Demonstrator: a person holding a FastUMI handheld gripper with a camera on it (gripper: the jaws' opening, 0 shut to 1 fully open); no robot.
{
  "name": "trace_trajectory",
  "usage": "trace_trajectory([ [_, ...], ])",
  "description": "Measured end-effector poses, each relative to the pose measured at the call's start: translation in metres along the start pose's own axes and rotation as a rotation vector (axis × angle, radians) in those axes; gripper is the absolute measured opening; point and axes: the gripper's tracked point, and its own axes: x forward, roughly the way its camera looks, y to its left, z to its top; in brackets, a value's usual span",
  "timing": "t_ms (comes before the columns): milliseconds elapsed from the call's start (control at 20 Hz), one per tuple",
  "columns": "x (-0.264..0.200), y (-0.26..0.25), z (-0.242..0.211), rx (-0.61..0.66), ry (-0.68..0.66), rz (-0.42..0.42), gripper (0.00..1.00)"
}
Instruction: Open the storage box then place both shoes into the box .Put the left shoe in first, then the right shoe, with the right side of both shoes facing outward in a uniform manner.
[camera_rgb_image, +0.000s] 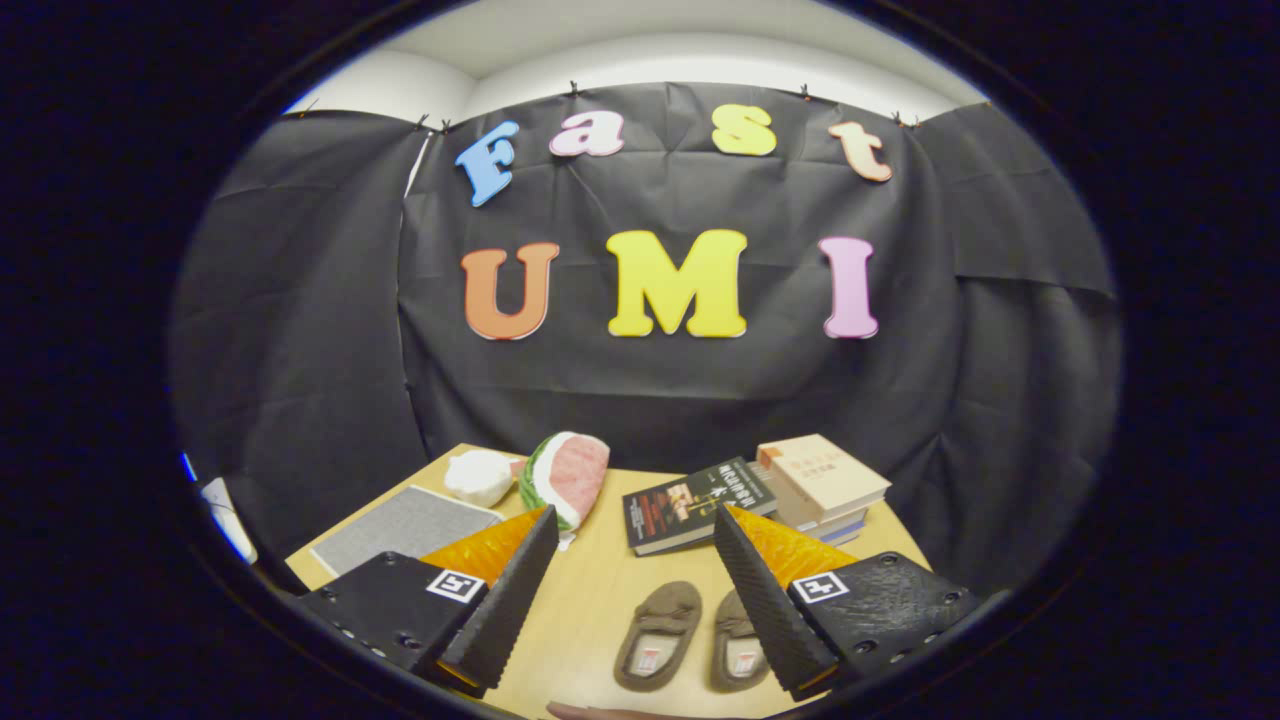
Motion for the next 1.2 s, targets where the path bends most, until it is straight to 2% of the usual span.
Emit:
trace_trajectory([
  [250, 0.040, 0.063, -0.045, 0.056, 0.188, 0.144, 0.97],
  [400, 0.060, 0.113, -0.075, 0.087, 0.329, 0.280, 0.96],
  [500, 0.072, 0.136, -0.097, 0.102, 0.429, 0.335, 0.96],
  [650, 0.088, 0.144, -0.120, 0.167, 0.548, 0.329, 0.96],
  [950, 0.106, 0.154, -0.151, 0.266, 0.676, 0.319, 0.97],
  [1150, 0.102, 0.160, -0.154, 0.411, 0.759, 0.351, 0.94],
  [1200, 0.100, 0.163, -0.154, 0.459, 0.786, 0.364, 0.88],
])
